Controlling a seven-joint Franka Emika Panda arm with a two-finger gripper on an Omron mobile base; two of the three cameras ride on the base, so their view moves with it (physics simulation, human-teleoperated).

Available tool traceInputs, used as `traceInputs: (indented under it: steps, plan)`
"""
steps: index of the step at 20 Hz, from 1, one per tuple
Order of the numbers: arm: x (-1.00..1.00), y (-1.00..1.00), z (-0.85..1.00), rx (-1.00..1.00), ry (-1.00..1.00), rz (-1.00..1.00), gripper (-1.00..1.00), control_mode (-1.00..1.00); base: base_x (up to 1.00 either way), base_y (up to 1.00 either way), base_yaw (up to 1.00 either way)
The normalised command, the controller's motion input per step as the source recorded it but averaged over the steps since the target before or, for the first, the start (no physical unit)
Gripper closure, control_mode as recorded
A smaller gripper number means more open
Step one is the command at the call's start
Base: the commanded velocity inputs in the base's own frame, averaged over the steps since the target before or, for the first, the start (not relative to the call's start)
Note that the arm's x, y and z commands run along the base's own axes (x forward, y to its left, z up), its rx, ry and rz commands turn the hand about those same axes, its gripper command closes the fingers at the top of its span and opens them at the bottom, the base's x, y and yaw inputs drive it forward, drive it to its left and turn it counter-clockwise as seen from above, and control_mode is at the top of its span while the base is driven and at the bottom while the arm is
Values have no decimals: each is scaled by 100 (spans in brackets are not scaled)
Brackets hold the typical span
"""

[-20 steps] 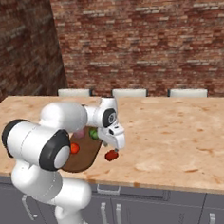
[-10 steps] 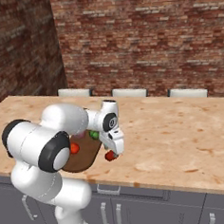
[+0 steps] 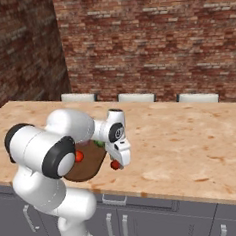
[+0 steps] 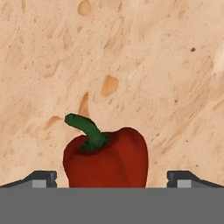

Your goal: Place the avocado, onion, tomato, and bell pepper on the cutting board.

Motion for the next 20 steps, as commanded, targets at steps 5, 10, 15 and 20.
traceInputs:
  steps: [5,10,15,20]
  plan:
    - [0,2,-13,0,0,0,100,-100,0,0,0]
    - [0,7,-4,-2,1,0,100,-100,0,0,0]
    - [-7,2,10,0,-8,0,100,-100,0,0,0]
    - [-3,24,29,0,-10,0,100,-100,0,0,0]
